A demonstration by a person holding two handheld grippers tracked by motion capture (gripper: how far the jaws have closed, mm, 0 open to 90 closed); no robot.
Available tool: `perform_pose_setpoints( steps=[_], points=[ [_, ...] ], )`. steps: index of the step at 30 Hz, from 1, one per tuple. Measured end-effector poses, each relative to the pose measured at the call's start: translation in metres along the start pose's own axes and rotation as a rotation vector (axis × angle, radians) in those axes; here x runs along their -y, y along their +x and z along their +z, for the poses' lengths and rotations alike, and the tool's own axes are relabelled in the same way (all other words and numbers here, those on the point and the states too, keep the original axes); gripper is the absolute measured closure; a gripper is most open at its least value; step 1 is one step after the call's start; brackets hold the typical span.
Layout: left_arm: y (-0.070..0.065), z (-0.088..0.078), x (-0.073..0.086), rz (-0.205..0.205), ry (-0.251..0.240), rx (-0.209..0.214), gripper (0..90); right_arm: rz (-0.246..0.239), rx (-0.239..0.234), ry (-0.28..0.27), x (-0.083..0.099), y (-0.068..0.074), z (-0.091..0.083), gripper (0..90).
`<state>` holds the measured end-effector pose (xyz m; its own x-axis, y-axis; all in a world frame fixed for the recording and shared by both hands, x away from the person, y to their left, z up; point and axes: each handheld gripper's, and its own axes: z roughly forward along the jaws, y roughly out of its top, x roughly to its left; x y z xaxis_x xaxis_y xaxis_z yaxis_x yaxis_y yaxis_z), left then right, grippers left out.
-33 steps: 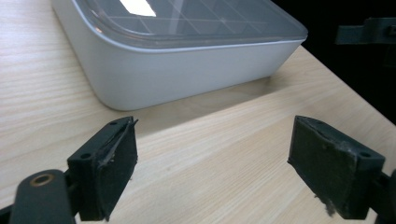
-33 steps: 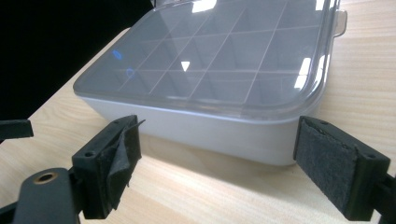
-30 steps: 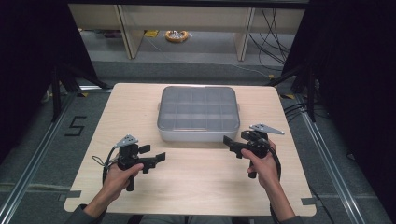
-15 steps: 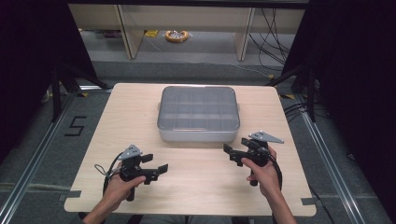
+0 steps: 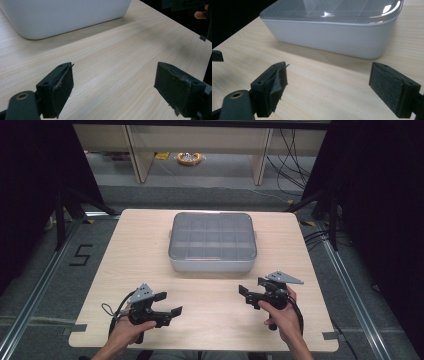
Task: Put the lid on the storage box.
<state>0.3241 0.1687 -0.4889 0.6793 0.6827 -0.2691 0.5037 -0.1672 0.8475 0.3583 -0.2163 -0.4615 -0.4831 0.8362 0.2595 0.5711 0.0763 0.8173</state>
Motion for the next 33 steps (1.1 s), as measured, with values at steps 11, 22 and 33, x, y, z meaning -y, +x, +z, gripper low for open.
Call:
perform_pose_setpoints(
  steps=[11,22,33],
  points=[
    [-0.015,-0.006,0.008,0.048,0.026,0.042,14.8,0.041,-0.011,0.011,0.019,0.01,-0.011,16.1],
    [-0.023,-0.01,0.015,0.084,0.052,0.054,14.8,0.005,-0.008,0.039,0.034,0.017,-0.02,16.1],
    [-0.034,-0.01,0.023,0.064,0.071,0.068,14.8,-0.062,-0.027,0.076,0.049,0.026,-0.028,16.1]
  ],
)
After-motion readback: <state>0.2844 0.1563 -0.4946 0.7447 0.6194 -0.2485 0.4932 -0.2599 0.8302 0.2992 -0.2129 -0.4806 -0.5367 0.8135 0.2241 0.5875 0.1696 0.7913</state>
